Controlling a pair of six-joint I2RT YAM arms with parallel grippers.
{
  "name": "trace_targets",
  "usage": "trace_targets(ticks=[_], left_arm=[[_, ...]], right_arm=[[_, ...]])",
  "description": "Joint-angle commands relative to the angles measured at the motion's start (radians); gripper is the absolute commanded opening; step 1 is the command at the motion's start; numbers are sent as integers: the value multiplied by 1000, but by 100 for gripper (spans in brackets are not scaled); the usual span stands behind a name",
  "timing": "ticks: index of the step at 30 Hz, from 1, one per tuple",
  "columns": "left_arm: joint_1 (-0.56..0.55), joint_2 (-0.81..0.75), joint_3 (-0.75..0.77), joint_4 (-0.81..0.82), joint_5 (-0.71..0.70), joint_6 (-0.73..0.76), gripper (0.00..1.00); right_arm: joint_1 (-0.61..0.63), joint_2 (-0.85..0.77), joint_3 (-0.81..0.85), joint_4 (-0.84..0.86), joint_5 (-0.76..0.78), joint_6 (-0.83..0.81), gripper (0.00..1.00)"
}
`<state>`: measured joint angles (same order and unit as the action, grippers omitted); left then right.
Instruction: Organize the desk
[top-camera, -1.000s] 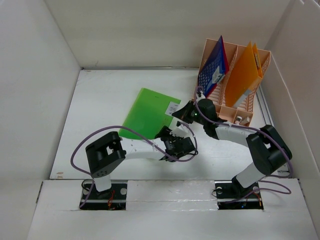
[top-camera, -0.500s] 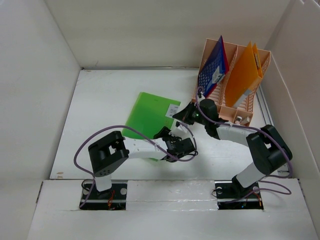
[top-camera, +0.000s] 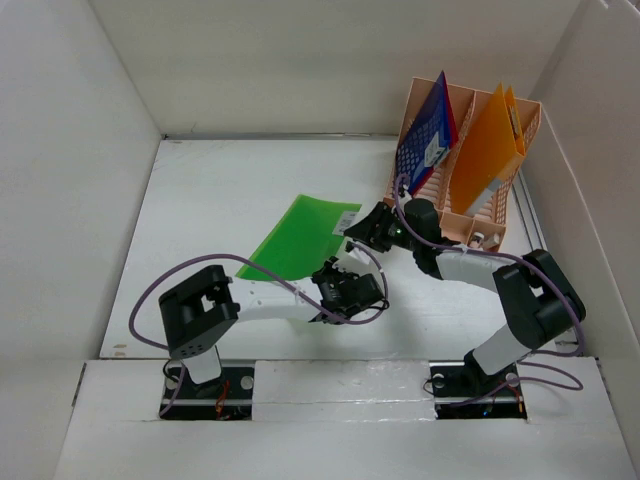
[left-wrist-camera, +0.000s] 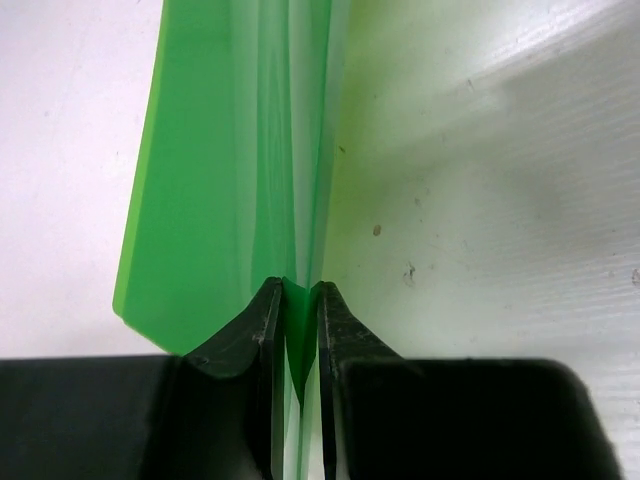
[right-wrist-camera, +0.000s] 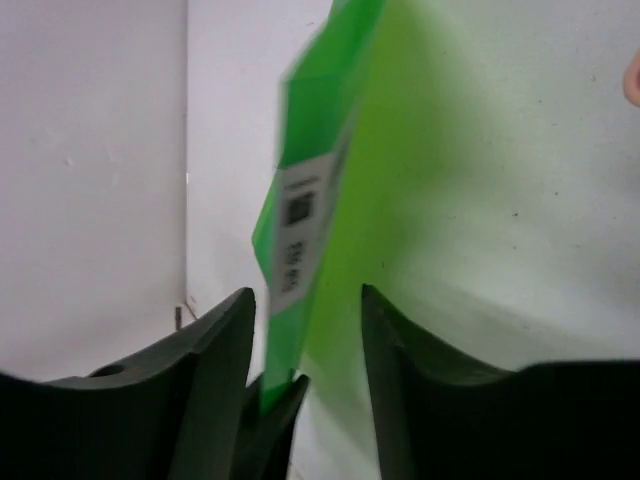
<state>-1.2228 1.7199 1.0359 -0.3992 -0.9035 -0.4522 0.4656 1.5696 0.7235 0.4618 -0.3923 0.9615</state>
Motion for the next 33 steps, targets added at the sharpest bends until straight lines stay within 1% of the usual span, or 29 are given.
trace_targets(ticks=[1,2,3,6,8,9,12,17,18,20,23,24,26,27,28,29,30,32,33], left_arm=[[19,-114,-40,110,41,-34,0],[19,-123,-56,121,49,-36,0],[19,-132,-56,129,55,-45,0],[28,-144,-65,143,54,-57,0],[28,-155,-88,189,63,-52,0],[28,-163,-91,204,74,-48,0],[28,-166,-88,235,97,-42,0],[28,-200,-123,293,121,-28,0],[28,-207,-125,296,120,-31,0],[28,-236,-146,318,117,-29,0],[28,-276,-175,362,127,-26,0],[28,-284,-174,362,133,-31,0],[28,-308,-178,364,132,-34,0],[28,-313,-184,370,130,-33,0],[28,-322,-192,391,132,-29,0],[28,-335,-207,392,140,-28,0],[28,-339,-209,420,143,-29,0],[28,-361,-206,421,150,-34,0],[28,-373,-211,419,147,-37,0]], right_arm=[[-10,-16,10,51,-51,-40,55],[-10,-17,14,38,-54,-58,61],[2,-22,17,11,-51,-63,70],[25,-29,19,-32,-45,-86,82],[60,-28,30,-55,-36,-111,86],[73,-20,34,-72,-27,-115,90],[109,3,43,-61,-11,-104,90],[169,50,82,-49,12,-99,85],[179,58,89,-48,20,-98,82],[194,87,109,-32,32,-92,79],[214,125,113,17,53,-69,67],[214,132,111,30,53,-55,59],[214,147,111,79,49,-29,48],[214,159,109,95,44,-24,41],[214,168,111,113,34,-18,37],[214,171,114,138,33,-11,31],[214,176,117,143,41,-9,18],[214,172,122,146,65,-7,7],[223,168,126,146,72,-13,0]])
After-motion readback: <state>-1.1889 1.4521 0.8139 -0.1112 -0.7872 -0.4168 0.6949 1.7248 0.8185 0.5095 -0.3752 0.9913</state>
